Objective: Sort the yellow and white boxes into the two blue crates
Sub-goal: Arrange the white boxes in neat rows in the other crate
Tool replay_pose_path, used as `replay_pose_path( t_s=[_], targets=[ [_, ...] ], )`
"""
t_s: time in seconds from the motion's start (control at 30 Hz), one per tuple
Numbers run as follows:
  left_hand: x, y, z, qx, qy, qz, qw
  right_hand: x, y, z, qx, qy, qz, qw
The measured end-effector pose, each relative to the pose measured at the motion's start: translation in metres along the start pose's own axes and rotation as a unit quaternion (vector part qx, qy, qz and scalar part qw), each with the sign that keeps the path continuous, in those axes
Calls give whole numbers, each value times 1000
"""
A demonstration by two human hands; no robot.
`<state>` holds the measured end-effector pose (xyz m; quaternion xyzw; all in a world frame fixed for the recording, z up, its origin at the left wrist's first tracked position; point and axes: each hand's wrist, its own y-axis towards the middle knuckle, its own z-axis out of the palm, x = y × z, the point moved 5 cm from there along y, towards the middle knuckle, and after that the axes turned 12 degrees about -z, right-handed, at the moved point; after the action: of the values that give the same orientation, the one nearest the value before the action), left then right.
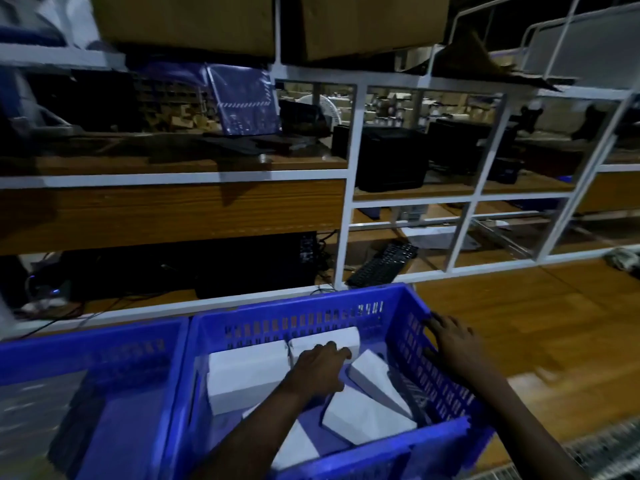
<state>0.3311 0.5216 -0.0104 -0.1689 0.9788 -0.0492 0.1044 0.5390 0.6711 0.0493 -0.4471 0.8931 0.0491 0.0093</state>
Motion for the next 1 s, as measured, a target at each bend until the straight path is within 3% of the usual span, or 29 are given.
replay_pose_path(
  t_s=[0.37,0.57,0.7,1.0],
  targets=[
    [-55,49,42,31,101,88,990,-16,-7,23,53,-25,51,997],
    [-56,70,54,58,144,84,984,-17,-8,23,43,-30,71,996],
    [-59,79,59,20,164,113,980,-17,-8,21,39,-20,85,995],
    [-69,81,51,73,225,105,966,-17,-9,21,57,7,80,995]
  ],
)
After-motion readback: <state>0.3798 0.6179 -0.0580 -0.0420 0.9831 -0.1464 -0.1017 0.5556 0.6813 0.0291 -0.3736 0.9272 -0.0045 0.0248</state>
